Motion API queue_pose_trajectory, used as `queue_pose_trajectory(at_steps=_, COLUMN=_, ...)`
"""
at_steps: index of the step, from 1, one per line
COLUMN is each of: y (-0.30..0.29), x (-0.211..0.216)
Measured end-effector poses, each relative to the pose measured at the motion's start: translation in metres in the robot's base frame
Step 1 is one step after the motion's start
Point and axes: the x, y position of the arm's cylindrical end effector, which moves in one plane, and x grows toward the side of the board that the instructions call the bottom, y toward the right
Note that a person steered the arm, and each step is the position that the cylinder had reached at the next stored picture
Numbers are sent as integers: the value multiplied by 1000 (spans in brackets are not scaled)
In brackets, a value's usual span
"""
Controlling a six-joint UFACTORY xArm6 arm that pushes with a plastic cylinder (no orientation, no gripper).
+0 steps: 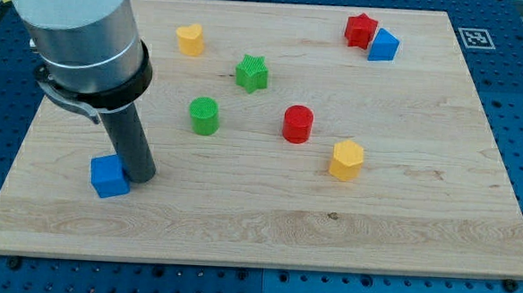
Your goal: Move the blue cube towards the bottom left of the board
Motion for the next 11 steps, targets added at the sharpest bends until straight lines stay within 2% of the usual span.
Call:
queue_pose_trajectory(at_steps=1, y=-5, x=-9)
queue_pose_trajectory(at_steps=4, y=-3, x=1)
queue_pose_trajectory(at_steps=5, y=-14, x=-11)
queue_pose_trajectory(at_steps=6, y=-56, x=-14)
queue_pose_trajectory(at_steps=8, y=-58, x=21)
queue_pose_trajectory(at_steps=9, y=-56, x=13)
queue_pose_trajectory(at_steps=10, y=-7, x=-29)
queue_pose_trajectory(at_steps=11, y=28, x=-89)
